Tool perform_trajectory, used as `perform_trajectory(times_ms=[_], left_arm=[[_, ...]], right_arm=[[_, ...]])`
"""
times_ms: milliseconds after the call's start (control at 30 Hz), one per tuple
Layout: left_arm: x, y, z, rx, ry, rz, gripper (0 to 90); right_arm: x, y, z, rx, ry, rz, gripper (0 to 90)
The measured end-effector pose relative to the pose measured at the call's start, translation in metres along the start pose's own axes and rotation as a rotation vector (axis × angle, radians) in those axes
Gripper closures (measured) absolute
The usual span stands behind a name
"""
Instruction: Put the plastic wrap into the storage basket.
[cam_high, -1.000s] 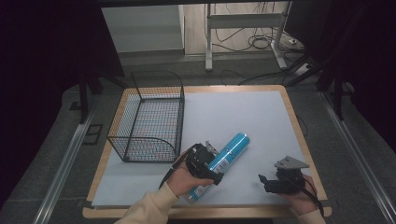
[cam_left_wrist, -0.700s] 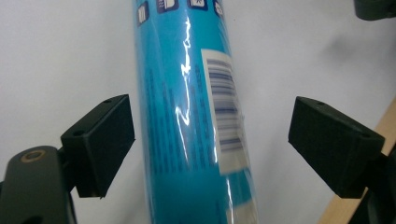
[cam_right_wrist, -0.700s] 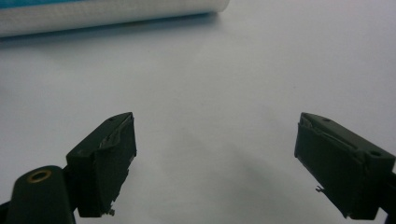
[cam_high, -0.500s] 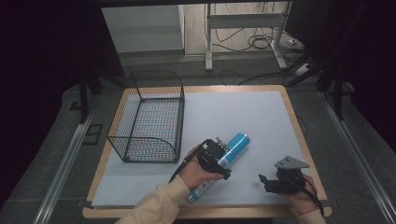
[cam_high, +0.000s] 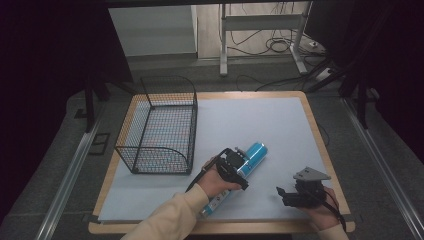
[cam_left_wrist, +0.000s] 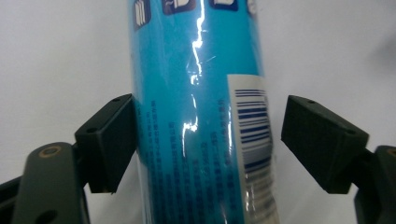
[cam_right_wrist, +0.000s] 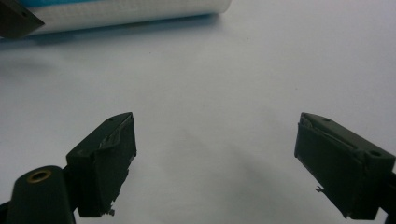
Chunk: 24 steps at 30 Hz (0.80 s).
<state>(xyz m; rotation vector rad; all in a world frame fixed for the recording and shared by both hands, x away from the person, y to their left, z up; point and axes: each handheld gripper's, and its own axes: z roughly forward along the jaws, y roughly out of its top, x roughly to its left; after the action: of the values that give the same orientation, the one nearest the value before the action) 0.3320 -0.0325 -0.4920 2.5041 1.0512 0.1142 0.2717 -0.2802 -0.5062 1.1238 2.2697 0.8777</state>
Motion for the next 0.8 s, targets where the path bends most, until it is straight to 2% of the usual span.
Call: perform_trajectory(times_ms=[267, 300, 600, 800], left_arm=[[0.001, 0.003, 0.007, 0.038, 0.016, -0.022, 26.6], [0.001, 0.003, 0.008, 0.036, 0.024, -0.025, 30.0], [0.007, 0.006, 0.007, 0.062, -0.011, -0.05, 31.0], [0.013, 0.01, 0.006, 0.104, -0.042, -0.058, 31.2]], right_arm=[[0.0, 0.0, 0.0, 0.003, 0.0, -0.001, 13.0], [0.0, 0.0, 0.0, 0.001, 0.0, 0.0, 13.0], [0.0, 0.001, 0.0, -0.003, 0.0, 0.002, 13.0], [-0.001, 0.001, -0.001, -0.008, 0.0, 0.005, 13.0]])
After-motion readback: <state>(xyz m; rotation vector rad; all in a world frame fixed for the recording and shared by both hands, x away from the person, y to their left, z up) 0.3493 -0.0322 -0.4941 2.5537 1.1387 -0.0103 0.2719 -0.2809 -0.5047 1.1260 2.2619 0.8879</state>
